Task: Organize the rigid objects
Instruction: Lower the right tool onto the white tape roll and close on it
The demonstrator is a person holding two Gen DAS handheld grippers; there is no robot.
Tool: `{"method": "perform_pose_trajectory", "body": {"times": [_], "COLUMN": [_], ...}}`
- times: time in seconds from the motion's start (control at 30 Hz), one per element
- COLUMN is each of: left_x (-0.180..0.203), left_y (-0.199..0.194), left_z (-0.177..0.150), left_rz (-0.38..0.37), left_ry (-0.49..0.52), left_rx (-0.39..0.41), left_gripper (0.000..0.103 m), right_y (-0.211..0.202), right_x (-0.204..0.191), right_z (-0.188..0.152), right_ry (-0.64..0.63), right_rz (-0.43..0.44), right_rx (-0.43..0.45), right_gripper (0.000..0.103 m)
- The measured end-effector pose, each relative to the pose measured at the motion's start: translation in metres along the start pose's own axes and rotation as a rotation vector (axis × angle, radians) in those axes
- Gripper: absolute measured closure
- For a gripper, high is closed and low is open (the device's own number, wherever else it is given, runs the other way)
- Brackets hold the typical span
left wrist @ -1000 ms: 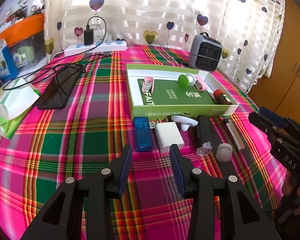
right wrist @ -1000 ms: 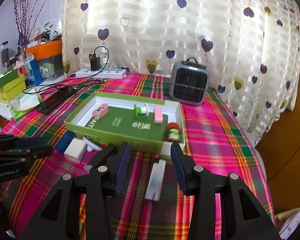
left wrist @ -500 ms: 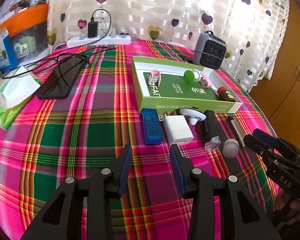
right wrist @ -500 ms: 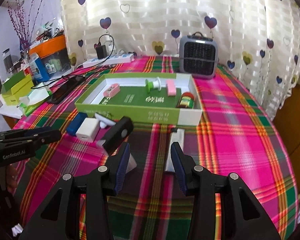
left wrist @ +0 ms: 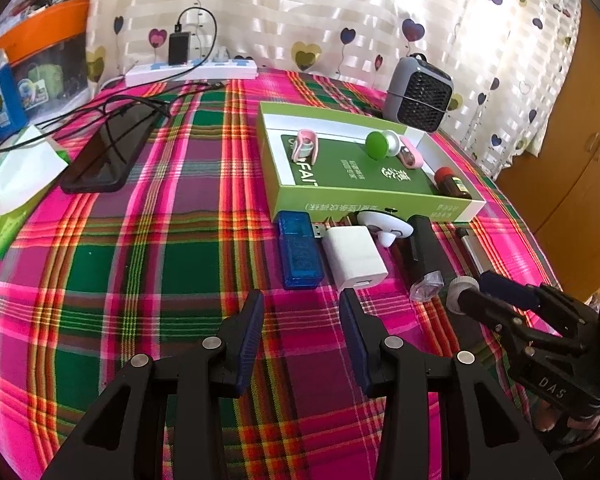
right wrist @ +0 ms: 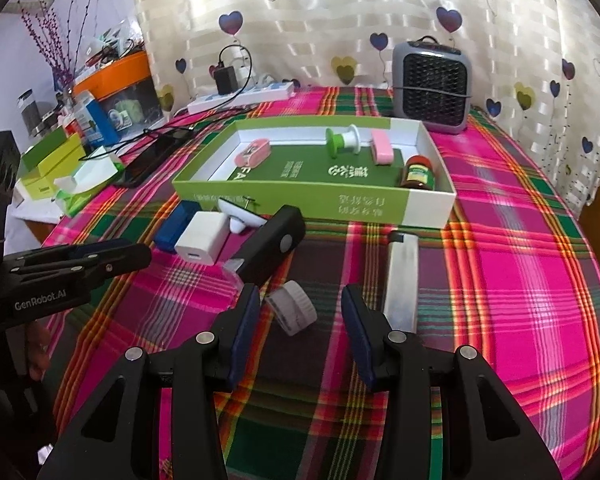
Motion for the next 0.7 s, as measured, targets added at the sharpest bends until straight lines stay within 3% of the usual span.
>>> {"method": "perform_pose_trajectory", "body": {"times": [0.53, 0.7], "left_x": [0.006, 0.006], "left_y": [0.013, 0.017], "left_z": [0.009, 0.012], "left_rz": [0.023, 0.031], "left_ry": [0.010, 0.005], "left_rx": [-0.021, -0.028], "left_gripper": [0.065, 0.065], "right_y": [0.012, 0.014], "right_x": [0.000, 0.003], "right_z": [-0.003, -0.003], "right_ry": [-0.034, -0.029], "right_rz": [-0.015, -0.016], "right_rx": [-0.073, -0.083], "right_gripper": [0.060, 0.072]}}
Point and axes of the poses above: each gripper's, at about its wrist camera, not at the fingertips, and y roughly the way its jaws point, x to its right, z to its top, the point moved 7 cm from there along y, roughly the way its jaws point, and after that the axes turned 14 degrees about z, right-handed, at the moved point
